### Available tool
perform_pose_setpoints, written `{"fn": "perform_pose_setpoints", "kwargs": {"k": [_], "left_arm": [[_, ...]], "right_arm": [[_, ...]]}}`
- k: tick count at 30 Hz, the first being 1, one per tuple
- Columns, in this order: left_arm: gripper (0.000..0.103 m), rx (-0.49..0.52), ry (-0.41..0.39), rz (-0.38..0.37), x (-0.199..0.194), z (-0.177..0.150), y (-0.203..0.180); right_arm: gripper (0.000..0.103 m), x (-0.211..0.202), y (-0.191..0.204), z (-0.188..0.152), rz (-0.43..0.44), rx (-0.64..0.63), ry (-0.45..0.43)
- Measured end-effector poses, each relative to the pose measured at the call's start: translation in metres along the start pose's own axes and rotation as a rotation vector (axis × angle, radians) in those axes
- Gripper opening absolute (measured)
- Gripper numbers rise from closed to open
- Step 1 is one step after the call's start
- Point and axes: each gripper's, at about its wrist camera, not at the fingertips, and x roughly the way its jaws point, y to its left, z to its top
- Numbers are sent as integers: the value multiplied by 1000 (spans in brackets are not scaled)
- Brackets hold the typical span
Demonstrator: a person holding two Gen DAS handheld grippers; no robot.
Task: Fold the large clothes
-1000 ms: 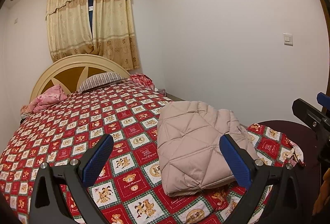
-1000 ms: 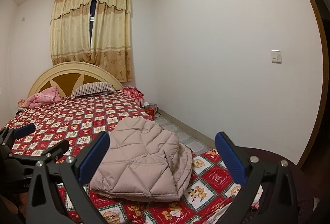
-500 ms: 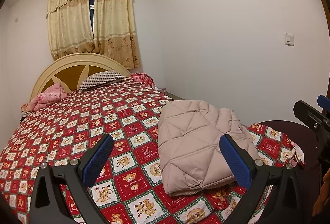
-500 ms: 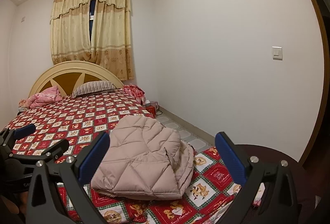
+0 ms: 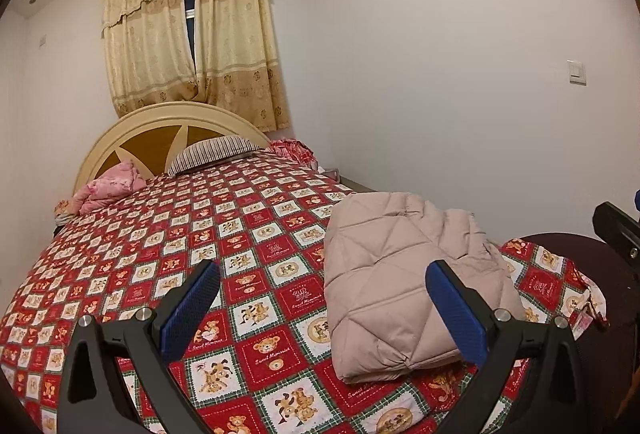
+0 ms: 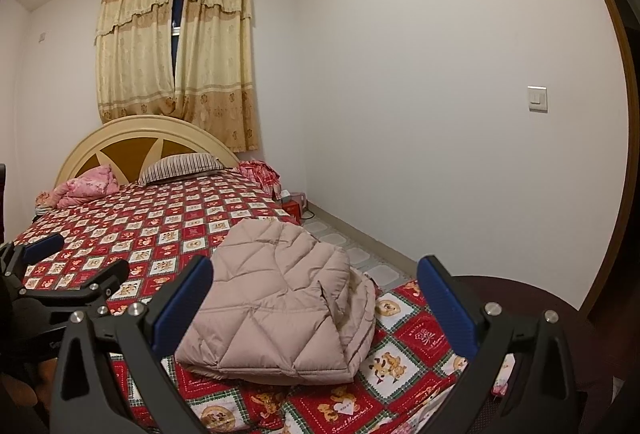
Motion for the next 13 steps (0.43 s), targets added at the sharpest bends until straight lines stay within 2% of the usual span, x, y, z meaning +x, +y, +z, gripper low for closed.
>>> {"fn": "perform_pose_setpoints", "kwargs": {"k": [4, 13], "left_arm": [[102, -22, 11, -30, 4, -1, 4], [102, -48, 52, -39, 13, 0, 10]], "right_arm": [[103, 1, 0, 0, 0, 0, 3], [103, 5, -3, -2, 3, 7, 14]]}}
